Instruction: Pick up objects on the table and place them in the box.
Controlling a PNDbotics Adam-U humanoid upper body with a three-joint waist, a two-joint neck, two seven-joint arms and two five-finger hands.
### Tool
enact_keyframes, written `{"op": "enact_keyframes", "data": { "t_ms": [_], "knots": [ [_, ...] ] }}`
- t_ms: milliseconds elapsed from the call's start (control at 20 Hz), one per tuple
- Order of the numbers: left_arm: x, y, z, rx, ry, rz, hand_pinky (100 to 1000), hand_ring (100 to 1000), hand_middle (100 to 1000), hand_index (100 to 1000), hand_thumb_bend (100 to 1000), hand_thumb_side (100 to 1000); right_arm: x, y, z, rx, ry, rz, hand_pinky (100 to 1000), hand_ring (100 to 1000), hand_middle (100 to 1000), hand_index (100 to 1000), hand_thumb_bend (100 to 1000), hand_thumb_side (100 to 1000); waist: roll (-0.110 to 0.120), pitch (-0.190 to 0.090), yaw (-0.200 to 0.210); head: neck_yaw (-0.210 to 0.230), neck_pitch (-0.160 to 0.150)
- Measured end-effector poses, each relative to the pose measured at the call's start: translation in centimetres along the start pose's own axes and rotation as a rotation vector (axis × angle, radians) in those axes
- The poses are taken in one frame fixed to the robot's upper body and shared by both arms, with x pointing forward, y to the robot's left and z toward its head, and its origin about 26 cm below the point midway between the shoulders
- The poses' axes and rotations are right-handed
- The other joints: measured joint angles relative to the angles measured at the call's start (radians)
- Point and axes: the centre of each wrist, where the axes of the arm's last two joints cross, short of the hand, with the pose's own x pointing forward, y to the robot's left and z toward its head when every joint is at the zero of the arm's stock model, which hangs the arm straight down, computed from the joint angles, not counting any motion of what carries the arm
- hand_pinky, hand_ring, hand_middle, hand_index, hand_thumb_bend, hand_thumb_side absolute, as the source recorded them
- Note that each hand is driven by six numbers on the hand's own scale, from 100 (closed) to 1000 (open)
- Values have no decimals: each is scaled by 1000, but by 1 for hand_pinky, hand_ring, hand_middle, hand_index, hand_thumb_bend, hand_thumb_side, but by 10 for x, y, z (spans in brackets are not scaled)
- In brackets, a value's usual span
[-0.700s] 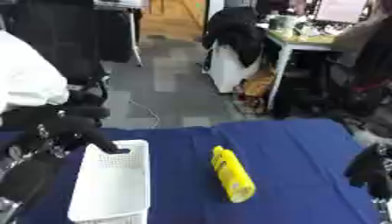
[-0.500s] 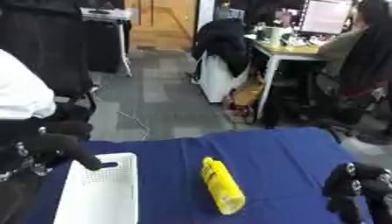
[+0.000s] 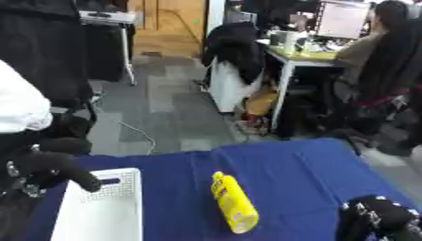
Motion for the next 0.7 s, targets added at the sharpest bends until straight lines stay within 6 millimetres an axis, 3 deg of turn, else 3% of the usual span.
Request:
{"op": "enact_keyframes", "data": {
  "t_ms": [50, 100, 250, 400, 450, 500, 700],
  "knots": [
    [0, 0, 0, 0, 0, 0, 636, 591, 840, 846, 179, 838, 0, -4, 3, -2, 48, 3, 197, 363, 377, 426, 244, 787, 0, 0, -1, 2, 3],
    [0, 0, 0, 0, 0, 0, 636, 591, 839, 846, 180, 838, -1, -10, 5, -12, 115, 19, 220, 391, 439, 515, 324, 795, 0, -1, -1, 9, 11],
    [0, 0, 1, 2, 2, 1, 636, 592, 840, 846, 179, 838, -2, -27, 11, -57, 365, 110, 251, 427, 492, 586, 393, 805, 0, -5, 0, 37, 47],
    [0, -1, 2, 4, 9, 3, 636, 592, 840, 846, 179, 837, -2, -33, 15, -66, 590, 216, 288, 468, 566, 638, 528, 825, 0, -10, 4, 60, 90],
    [-1, -1, 3, 5, 11, 3, 636, 592, 840, 846, 179, 837, -2, -35, 15, -65, 653, 248, 287, 468, 565, 637, 514, 823, 0, -10, 4, 67, 105],
    [-1, -1, 3, 5, 11, 3, 636, 592, 839, 846, 179, 836, -2, -36, 15, -66, 705, 273, 305, 480, 594, 660, 607, 856, 0, -11, 5, 72, 117],
    [-1, -1, 3, 8, 10, 3, 635, 591, 838, 843, 179, 833, -2, -40, 14, -69, 871, 339, 436, 535, 668, 718, 733, 911, 0, -14, 4, 81, 151]
  ]
}}
